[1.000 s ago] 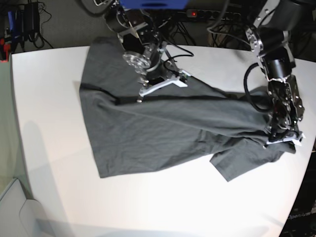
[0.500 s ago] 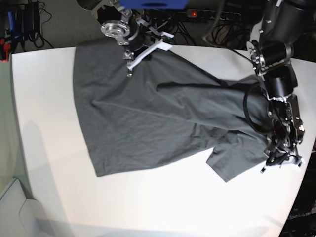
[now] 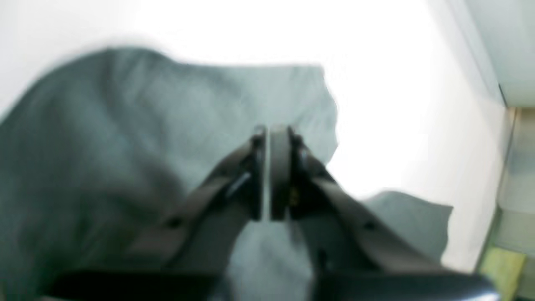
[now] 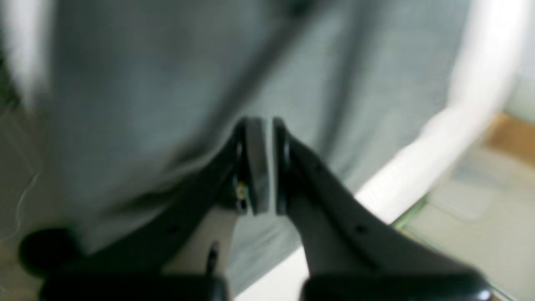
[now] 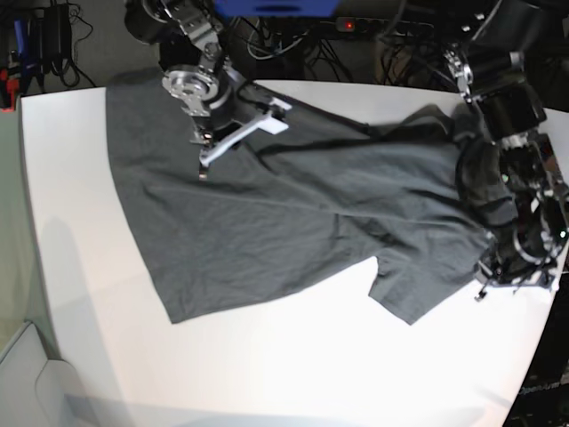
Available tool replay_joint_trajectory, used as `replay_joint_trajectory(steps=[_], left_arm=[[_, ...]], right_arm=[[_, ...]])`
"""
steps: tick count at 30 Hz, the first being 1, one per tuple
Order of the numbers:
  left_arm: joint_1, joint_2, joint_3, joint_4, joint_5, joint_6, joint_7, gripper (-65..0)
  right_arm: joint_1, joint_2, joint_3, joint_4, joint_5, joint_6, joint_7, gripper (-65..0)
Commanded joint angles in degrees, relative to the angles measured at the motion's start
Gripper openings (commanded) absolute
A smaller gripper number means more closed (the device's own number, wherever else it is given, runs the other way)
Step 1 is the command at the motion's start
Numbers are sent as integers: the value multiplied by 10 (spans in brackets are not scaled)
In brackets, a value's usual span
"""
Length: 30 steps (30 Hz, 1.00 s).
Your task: Layout the t-shirt on the table in an organized manner, then fold the t-shirt properly
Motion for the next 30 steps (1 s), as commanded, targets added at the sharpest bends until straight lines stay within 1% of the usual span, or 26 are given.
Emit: replay_joint_trajectory(steps=[1, 2, 4, 6, 7, 8, 9, 14, 16, 18, 20, 22, 24, 26, 30], left_arm=[[2, -13, -19, 36, -24, 0, 6, -546], [23, -12, -35, 61, -41, 1, 24, -498], [77, -12, -69, 121, -79, 2, 67, -373], [132, -13, -96, 150, -107, -1, 75, -269], [161, -13, -108, 165, -120, -1, 75, -225], [188, -13, -119, 179, -136, -1, 79, -197], [211, -12, -129, 193, -152, -1, 79, -184], [317, -11, -188, 238, -227, 1, 80, -183], [349, -11, -216, 248, -254, 1, 78, -183], [369, -11, -240, 246, -266, 1, 76, -182], [374, 1, -258, 234, -263, -1, 75, -180], [372, 11, -262, 214, -250, -3, 75, -179], [360, 17, -248, 199, -237, -3, 75, -179], [340, 23, -235, 185, -219, -3, 75, -179], [297, 36, -212, 151, -165, -3, 75, -183]], right_arm=[[11, -3, 2, 10, -6, -3, -6, -623], [17, -7, 2, 10, -6, -3, -6, -623], [21, -8, 2, 11, -6, -3, -7, -623], [30, -13, -1, 11, -6, -3, -14, -615], [32, -15, -1, 11, -6, -3, -13, -603], [34, -16, -1, 11, -4, -3, -13, -587], [35, -16, -1, 11, -4, -3, -12, -567], [50, -36, -2, 11, -3, -3, -9, -469], [52, -37, -2, 11, -3, -3, -9, -450], [57, -44, -2, 11, -3, -3, -9, -449], [59, -52, -2, 11, -3, -3, -9, -450], [59, -56, -2, 10, -3, -3, -9, -450], [59, -64, -2, 10, -3, -3, -9, -450], [59, -65, -2, 9, -3, -3, -9, -450], [58, -66, -2, 9, -4, -3, -9, -450]])
